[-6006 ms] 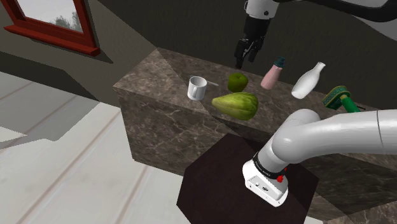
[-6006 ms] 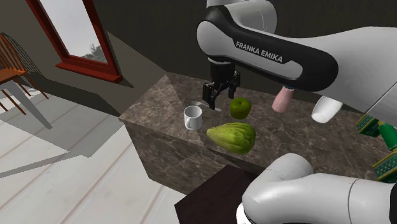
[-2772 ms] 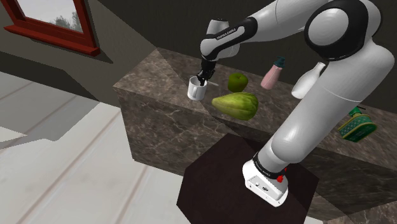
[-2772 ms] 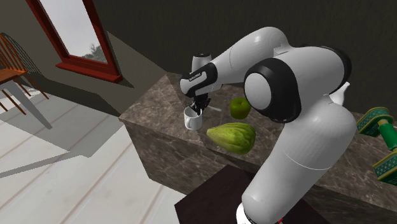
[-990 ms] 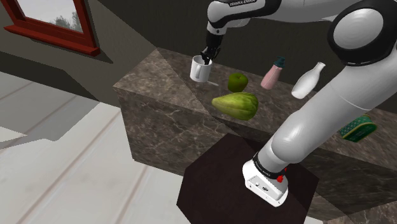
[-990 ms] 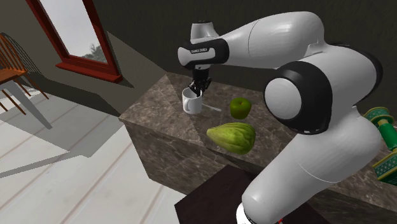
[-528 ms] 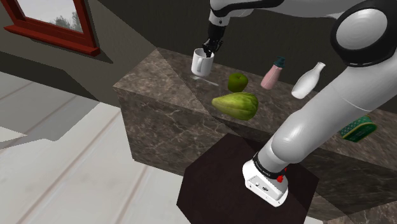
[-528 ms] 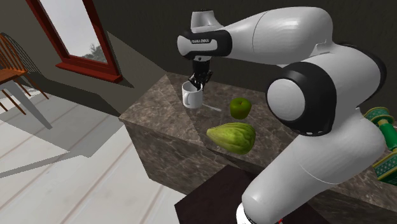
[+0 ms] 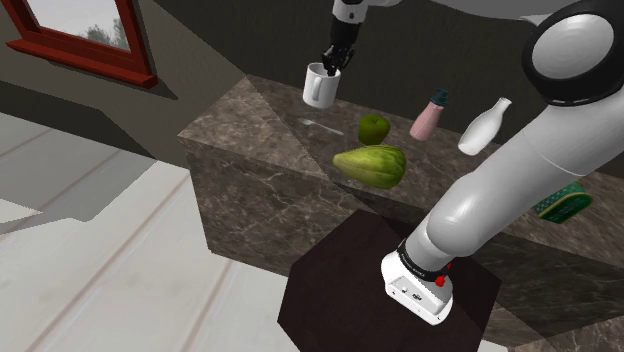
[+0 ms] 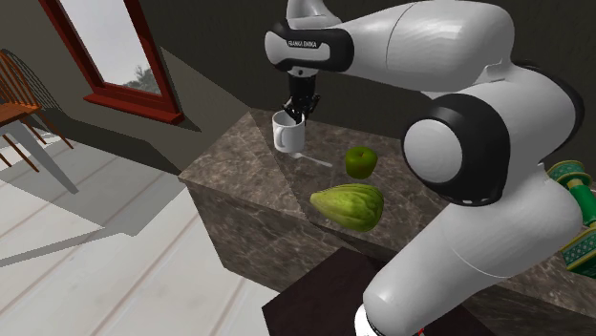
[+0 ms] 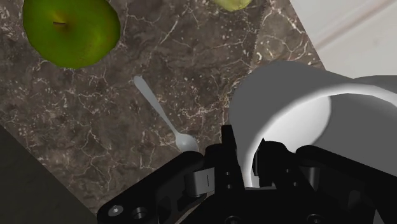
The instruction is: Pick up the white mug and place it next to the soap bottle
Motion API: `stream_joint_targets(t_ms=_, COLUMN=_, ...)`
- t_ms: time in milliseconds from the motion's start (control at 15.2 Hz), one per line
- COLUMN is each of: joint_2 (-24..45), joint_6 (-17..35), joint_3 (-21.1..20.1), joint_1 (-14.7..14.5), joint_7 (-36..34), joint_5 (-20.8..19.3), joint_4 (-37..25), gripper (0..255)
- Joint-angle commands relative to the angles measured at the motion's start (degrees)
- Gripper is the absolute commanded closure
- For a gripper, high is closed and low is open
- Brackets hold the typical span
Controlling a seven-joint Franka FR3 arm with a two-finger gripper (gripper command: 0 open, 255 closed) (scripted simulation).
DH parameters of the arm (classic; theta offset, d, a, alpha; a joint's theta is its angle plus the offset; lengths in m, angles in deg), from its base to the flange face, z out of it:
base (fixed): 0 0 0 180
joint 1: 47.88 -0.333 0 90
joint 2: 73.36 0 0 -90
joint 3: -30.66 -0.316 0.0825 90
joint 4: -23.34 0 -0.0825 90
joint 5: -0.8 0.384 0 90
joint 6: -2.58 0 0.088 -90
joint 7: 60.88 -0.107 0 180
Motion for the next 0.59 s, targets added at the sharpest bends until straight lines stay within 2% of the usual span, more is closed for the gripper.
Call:
stream_joint_targets(t_ms=0, joint_2=0.1, joint_6=-1.6, joint_3=-0.1, joint_1=-0.1, joint_7=-0.1, joint_5=0.0, joint_4=-1.7, gripper=255)
stream_joint_targets(t_ms=528, joint_2=0.8, joint_6=-7.8, joint_3=-0.1, joint_1=-0.1, joint_7=0.0, joint_5=0.2, joint_4=-8.6, gripper=255)
